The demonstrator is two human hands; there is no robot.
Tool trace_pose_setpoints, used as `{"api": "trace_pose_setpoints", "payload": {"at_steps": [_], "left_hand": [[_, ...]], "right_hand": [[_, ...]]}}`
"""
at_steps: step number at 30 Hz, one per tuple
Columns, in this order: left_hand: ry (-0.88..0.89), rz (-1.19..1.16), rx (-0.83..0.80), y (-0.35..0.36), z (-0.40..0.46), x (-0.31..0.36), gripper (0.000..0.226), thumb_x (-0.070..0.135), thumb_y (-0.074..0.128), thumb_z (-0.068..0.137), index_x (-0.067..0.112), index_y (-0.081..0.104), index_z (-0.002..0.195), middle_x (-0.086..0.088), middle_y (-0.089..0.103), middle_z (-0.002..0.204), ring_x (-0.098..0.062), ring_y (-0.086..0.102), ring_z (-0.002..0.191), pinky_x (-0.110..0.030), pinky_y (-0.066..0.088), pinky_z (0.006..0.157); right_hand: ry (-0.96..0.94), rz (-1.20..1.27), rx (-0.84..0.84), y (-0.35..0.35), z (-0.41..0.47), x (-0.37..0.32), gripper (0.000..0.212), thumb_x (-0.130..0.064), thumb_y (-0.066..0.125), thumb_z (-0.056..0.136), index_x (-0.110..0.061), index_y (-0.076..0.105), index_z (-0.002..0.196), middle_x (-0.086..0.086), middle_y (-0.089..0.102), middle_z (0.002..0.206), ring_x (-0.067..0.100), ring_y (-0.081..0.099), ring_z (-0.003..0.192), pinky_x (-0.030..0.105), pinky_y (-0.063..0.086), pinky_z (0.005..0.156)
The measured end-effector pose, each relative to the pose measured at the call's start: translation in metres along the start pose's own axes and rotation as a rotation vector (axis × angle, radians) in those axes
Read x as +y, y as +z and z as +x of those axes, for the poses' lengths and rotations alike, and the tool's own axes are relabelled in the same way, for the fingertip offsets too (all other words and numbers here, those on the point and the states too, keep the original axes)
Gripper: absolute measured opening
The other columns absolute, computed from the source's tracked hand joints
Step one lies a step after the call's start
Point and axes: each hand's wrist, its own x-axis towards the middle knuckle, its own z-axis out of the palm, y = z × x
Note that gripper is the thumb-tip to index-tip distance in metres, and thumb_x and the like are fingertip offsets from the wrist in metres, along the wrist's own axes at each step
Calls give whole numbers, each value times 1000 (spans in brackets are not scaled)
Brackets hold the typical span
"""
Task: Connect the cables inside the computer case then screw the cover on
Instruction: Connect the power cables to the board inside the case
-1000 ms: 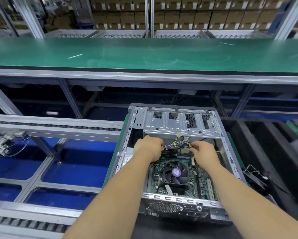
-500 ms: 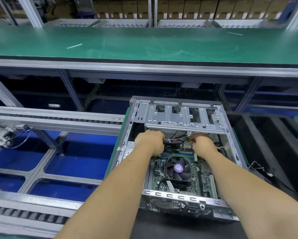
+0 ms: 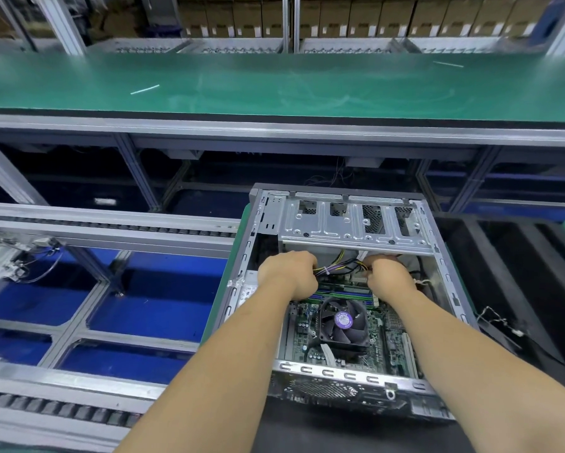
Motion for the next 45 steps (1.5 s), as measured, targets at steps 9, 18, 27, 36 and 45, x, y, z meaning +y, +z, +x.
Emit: {"api": "trace_pose_setpoints", "payload": {"at_steps": [9, 18, 27, 36, 45], "left_hand": [[16, 3, 13, 1, 1, 0, 32, 21, 51, 85, 31, 64, 113, 1, 68, 104, -29, 62, 87, -38, 54, 77], [18, -3, 19, 2, 2, 0, 34, 20, 51, 84, 32, 64, 113, 2, 67, 104, -29, 62, 88, -39, 54, 79], [22, -9, 30, 3, 3, -1, 31, 22, 52, 84, 31, 64, 110, 2, 68, 100, -28, 62, 85, -36, 53, 72], [23, -20, 19, 4, 2, 0, 30, 31, 53, 84, 30, 64, 111, 3, 68, 99, -28, 63, 86, -37, 54, 76], [25, -14, 33, 1, -4, 1, 24, 29, 53, 84, 29, 67, 103, 2, 67, 89, -27, 62, 78, -32, 49, 65]], "right_hand": [[4, -31, -66, -6, 8, 0, 35, -10, 53, 96, -22, 63, 128, 12, 65, 125, 33, 62, 106, 41, 57, 89], [28, -5, -74, -2, 12, 2, 30, -20, 57, 97, -22, 62, 127, 11, 64, 126, 30, 59, 99, 36, 55, 90], [22, 98, 2, 6, 9, 2, 33, -24, 61, 98, -8, 66, 126, 15, 69, 115, 31, 63, 99, 33, 53, 84], [91, 52, -79, 7, 19, -3, 23, -19, 60, 99, -11, 67, 119, 15, 66, 121, 31, 62, 102, 31, 53, 87], [138, 110, -117, 8, 22, -3, 10, -12, 62, 96, -20, 63, 91, 11, 68, 114, 29, 64, 102, 32, 53, 88]]}}
